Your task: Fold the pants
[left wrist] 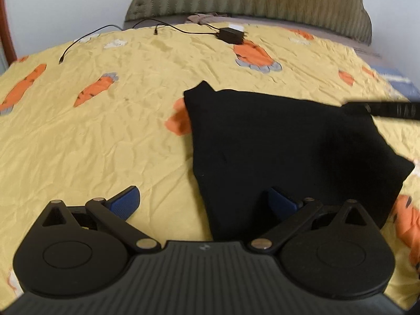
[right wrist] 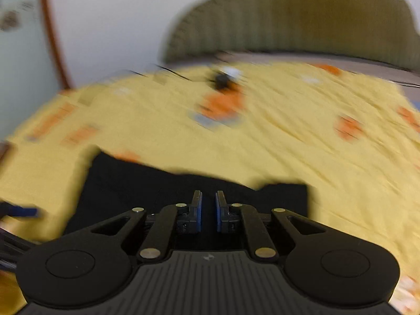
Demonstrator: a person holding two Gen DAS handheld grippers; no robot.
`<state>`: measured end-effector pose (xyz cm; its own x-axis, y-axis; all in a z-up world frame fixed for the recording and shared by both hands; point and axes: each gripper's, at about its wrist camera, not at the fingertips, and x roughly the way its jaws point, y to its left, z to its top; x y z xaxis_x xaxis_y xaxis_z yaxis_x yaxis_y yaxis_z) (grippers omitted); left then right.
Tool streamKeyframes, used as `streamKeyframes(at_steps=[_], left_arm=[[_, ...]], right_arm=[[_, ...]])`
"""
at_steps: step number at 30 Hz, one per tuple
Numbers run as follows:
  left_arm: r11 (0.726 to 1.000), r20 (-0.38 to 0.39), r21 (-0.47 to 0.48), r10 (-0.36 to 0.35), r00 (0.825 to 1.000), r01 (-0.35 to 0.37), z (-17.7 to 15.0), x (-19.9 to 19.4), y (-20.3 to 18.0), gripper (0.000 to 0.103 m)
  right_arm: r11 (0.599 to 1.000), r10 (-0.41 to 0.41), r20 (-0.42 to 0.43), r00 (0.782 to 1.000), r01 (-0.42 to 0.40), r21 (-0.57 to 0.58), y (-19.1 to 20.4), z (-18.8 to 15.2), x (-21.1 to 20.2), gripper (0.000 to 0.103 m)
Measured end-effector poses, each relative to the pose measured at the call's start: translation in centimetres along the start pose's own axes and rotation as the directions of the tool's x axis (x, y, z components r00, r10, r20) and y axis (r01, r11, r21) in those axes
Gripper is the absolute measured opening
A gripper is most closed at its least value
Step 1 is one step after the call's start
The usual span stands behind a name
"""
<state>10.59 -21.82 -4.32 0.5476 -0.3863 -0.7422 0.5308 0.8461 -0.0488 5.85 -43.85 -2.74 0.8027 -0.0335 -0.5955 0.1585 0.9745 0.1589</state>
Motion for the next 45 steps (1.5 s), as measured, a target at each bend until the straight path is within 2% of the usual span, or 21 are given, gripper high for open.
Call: streamKeyframes(at_steps=[2,4,6,8,11,13,16,18,19,23,28,30,32,34,36,37,39,40,41,43,45], left_arm=[[0.998,-0.028,-0.044,-0.043,0.999,0.042,-0.4,0.2,0.5,0.103],[0.995,-0.040,-0.073,-0.069,0.997,0.066,-0.9,0.4,0.8,0.103],[0.994,-0.043,-0.080,-0.071,0.997,0.068,-1.2,0.6,0.8,0.103],[0.995,-0.036,-0.070,-0.071,0.997,0.068,-1.3,0.5,0.6,0.103],[0.996,-0.034,-0.056,-0.069,0.997,0.067,-1.3,0.4,0.5,0.103],[0.997,-0.032,-0.052,-0.066,0.997,0.065,-1.5,0.4,0.4,0.103],[0.998,-0.022,-0.027,-0.049,0.999,0.048,-1.7,0.6,0.0,0.103],[0.999,-0.014,-0.008,-0.035,0.999,0.035,-1.8,0.6,-0.3,0.103],[1.000,-0.011,0.000,-0.029,1.000,0.029,-1.8,0.6,-0.4,0.103],[1.000,-0.010,0.007,-0.019,1.000,0.019,-1.9,0.9,-0.7,0.103],[1.000,-0.014,0.002,-0.017,1.000,0.017,-2.0,1.1,-0.8,0.103],[1.000,-0.017,-0.002,-0.020,1.000,0.020,-1.9,1.0,-0.7,0.103],[1.000,-0.015,-0.002,-0.021,1.000,0.021,-2.0,1.0,-0.7,0.103],[1.000,-0.013,-0.004,-0.021,1.000,0.020,-1.9,1.2,-0.5,0.103],[1.000,-0.013,-0.004,-0.016,1.000,0.016,-1.8,1.3,-0.5,0.103],[1.000,-0.013,-0.004,-0.012,1.000,0.012,-1.9,1.3,-0.5,0.103],[1.000,-0.005,0.004,0.000,1.000,0.000,-2.1,1.2,-0.9,0.103],[1.000,-0.001,0.008,0.009,1.000,-0.009,-2.1,1.2,-1.0,0.103],[1.000,0.002,0.013,0.014,1.000,-0.014,-2.1,1.2,-1.1,0.103],[1.000,0.003,0.013,0.016,1.000,-0.016,-2.1,1.1,-1.1,0.103],[1.000,-0.001,0.011,0.010,1.000,-0.010,-2.1,1.2,-1.0,0.103]], right_arm=[[0.993,0.116,0.000,0.993,-0.116,-0.015,2.5,1.7,0.9,0.010],[0.980,0.183,-0.032,0.983,-0.185,-0.072,5.4,3.3,2.8,0.010],[0.970,0.178,-0.066,0.982,-0.186,-0.154,7.8,4.4,5.0,0.010],[0.950,0.203,-0.128,0.971,-0.227,-0.214,9.4,5.3,7.5,0.012],[0.938,0.237,-0.204,0.950,-0.278,-0.206,10.2,6.0,10.4,0.028],[0.934,0.260,-0.240,0.935,-0.306,-0.182,10.1,6.4,11.7,0.029],[0.932,0.232,-0.294,0.927,-0.298,-0.205,10.8,6.1,13.4,0.028],[0.921,0.210,-0.337,0.918,-0.301,-0.246,11.5,5.6,14.5,0.012],[0.916,0.205,-0.348,0.915,-0.305,-0.262,11.9,5.4,14.8,0.009],[0.930,0.185,-0.275,0.943,-0.259,-0.260,12.2,6.2,15.2,0.002],[0.941,0.091,-0.242,0.966,-0.163,-0.297,12.3,6.4,17.1,0.002],[0.963,0.076,-0.182,0.980,-0.120,-0.243,11.0,6.7,15.8,0.004],[0.966,0.183,-0.161,0.970,-0.208,-0.155,9.3,7.4,13.5,0.004],[0.933,0.276,-0.208,0.939,-0.313,-0.177,9.2,7.7,11.8,0.004],[0.902,0.260,-0.277,0.925,-0.335,-0.273,10.4,7.3,11.0,0.003],[0.886,0.242,-0.340,0.909,-0.350,-0.305,11.1,6.9,11.5,0.004],[0.864,0.163,-0.404,0.900,-0.328,-0.383,12.4,5.5,13.3,0.003],[0.863,0.118,-0.408,0.905,-0.297,-0.408,12.9,4.9,14.6,0.003],[0.875,0.115,-0.378,0.919,-0.274,-0.400,13.0,4.9,15.3,0.003],[0.906,0.019,-0.316,0.949,-0.150,-0.395,13.3,5.2,17.2,0.005],[0.923,0.040,-0.271,0.962,-0.139,-0.358,13.4,5.8,17.1,0.005]])
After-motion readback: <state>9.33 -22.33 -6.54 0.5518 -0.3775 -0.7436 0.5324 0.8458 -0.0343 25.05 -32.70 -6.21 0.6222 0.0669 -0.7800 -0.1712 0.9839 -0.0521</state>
